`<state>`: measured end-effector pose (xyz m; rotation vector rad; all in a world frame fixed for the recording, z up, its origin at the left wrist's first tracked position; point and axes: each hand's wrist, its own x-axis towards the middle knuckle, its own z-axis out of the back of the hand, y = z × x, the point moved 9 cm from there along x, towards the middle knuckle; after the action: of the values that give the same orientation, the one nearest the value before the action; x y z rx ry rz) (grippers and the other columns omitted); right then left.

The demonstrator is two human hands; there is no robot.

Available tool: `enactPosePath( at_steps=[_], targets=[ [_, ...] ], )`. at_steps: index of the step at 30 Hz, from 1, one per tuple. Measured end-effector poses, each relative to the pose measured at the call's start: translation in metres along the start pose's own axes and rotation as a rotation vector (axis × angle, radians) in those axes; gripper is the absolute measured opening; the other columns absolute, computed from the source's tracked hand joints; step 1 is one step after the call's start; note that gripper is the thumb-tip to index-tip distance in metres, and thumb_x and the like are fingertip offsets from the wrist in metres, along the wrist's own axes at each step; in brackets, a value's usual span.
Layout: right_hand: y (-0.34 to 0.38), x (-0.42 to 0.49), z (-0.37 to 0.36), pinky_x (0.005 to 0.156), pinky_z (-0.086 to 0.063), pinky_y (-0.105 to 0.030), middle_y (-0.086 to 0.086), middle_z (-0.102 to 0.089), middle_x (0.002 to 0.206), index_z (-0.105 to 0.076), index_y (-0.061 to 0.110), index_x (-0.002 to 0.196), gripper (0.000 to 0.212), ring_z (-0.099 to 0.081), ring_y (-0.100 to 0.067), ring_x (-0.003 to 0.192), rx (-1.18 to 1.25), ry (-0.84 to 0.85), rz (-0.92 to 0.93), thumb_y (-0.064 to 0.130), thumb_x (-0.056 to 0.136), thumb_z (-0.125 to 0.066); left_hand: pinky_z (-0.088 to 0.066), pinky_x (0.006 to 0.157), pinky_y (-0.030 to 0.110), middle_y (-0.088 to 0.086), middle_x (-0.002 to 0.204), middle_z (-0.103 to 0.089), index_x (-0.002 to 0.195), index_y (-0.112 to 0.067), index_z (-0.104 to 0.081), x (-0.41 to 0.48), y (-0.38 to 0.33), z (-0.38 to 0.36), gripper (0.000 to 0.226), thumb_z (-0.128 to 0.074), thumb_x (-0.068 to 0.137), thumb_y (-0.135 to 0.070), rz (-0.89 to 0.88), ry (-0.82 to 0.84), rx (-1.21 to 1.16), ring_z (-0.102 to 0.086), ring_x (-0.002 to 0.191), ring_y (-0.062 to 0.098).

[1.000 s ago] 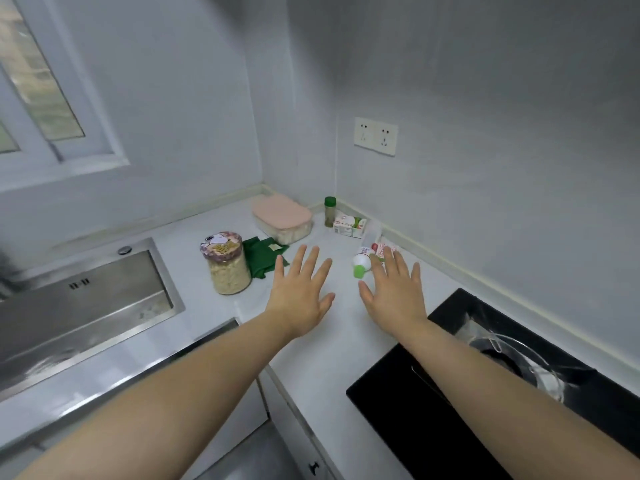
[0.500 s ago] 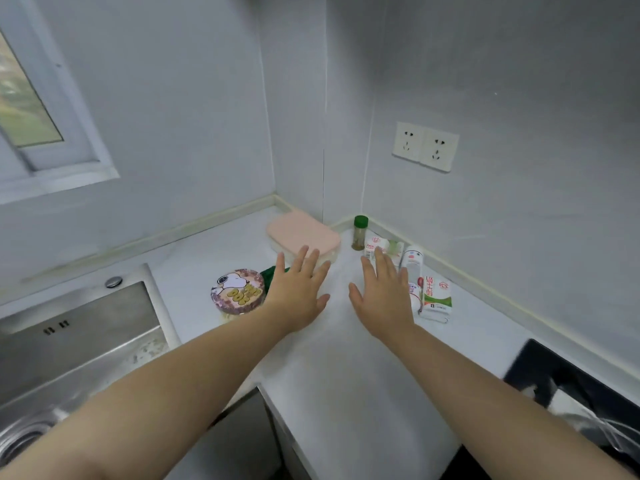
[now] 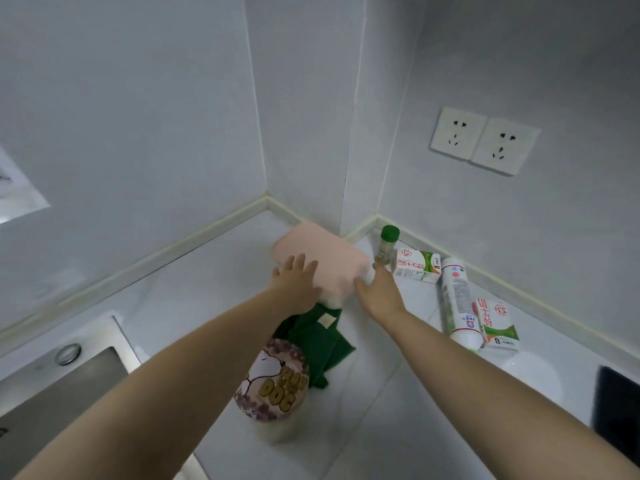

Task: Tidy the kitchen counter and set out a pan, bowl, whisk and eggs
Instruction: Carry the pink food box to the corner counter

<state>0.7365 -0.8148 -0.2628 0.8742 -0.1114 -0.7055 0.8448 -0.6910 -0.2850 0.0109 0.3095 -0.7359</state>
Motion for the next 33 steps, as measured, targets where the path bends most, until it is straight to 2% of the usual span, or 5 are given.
enactPosePath(
  at_steps=[9,16,19,28,33],
  targets=[
    [-0.033,0.034,-0.058,0.093,-0.045,-0.042,-0.016,-0.051,0.122,-0.04,-0.001,0.135,0.046,-0.05,-0.032,0.108,0.474,0.029,-0.52,0.021,0.095,-0.05,-0.015,0.116,0.047,0.01,0.159,0.002,0.151,-0.016,0.002,0.066,0.059,0.003,0.067,-0.036,0.099,-0.035,0.2,-0.115,-0.315,-0.004,0.146,0.03],
    [-0.058,0.034,-0.087,0.097,-0.039,-0.039,-0.014,-0.055,0.114,-0.046,0.004,0.131,0.045,-0.052,-0.029,0.103,0.631,0.09,-0.657,0.034,0.097,-0.049,-0.031,0.112,0.041,0.012,0.151,-0.028,0.151,-0.007,-0.005,0.084,0.106,-0.048,0.086,-0.062,0.09,-0.026,0.404,-0.028,-1.214,-0.034,0.135,0.03],
    [-0.061,0.037,-0.092,0.094,-0.04,-0.035,-0.013,-0.056,0.109,-0.048,0.004,0.129,0.043,-0.053,-0.028,0.098,0.745,0.077,-0.689,0.031,0.095,-0.052,-0.037,0.1,0.036,0.006,0.124,-0.05,0.142,-0.007,-0.034,0.078,0.098,-0.071,0.058,-0.057,0.093,-0.028,0.503,0.134,-1.509,-0.046,0.116,0.025],
    [-0.059,0.038,-0.096,0.092,-0.04,-0.035,-0.012,-0.054,0.093,-0.05,0.008,0.113,0.021,-0.051,-0.028,0.094,0.987,0.077,-0.75,0.015,0.093,-0.051,-0.051,0.084,0.033,0.008,0.125,-0.048,0.132,-0.006,-0.042,0.082,0.092,-0.076,0.046,-0.055,0.089,-0.017,0.592,0.09,-1.693,-0.054,0.107,0.027],
    [-0.06,0.035,-0.099,0.089,-0.042,-0.036,-0.014,-0.052,0.097,-0.049,0.005,0.114,0.033,-0.05,-0.028,0.097,1.033,0.113,-0.788,0.023,0.088,-0.061,-0.053,0.086,0.037,0.008,0.1,-0.047,0.114,-0.007,-0.047,0.078,0.091,-0.079,0.026,-0.052,0.088,-0.012,0.615,0.114,-1.696,-0.057,0.086,0.025]
  ],
)
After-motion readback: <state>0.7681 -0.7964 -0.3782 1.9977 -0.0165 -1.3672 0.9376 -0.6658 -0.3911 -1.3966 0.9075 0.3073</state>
